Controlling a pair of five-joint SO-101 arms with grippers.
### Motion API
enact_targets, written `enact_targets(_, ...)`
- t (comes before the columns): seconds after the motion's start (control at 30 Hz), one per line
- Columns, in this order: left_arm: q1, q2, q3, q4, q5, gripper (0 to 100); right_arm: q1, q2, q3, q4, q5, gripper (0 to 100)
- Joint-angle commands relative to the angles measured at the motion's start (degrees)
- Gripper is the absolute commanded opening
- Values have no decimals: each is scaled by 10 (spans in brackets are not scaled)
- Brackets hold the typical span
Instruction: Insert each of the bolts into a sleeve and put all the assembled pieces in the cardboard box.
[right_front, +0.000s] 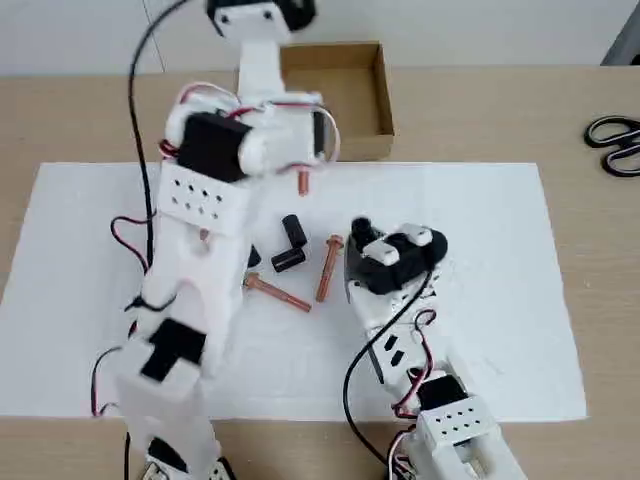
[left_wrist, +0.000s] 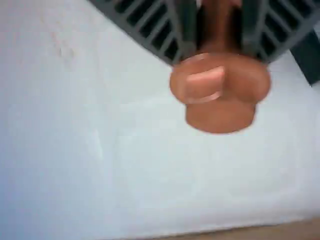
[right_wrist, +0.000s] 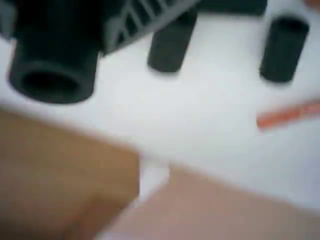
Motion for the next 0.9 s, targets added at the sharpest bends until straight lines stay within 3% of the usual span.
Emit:
enact_targets(0.0,18,-142,112,-4,-2,6,-2,-11,4,-85,46,6)
enact_targets(0.13,21,-247,197,-81,-2,6,-3,-11,4,-125,82,6)
enact_targets(0.43,35,-440,451,-351,-2,6,-6,-11,3,-130,101,6)
enact_targets(0.67,35,-614,735,-621,-16,6,-6,-11,4,-130,99,5)
enact_targets(0.87,44,-682,931,-831,-36,6,-12,-11,4,-146,99,5)
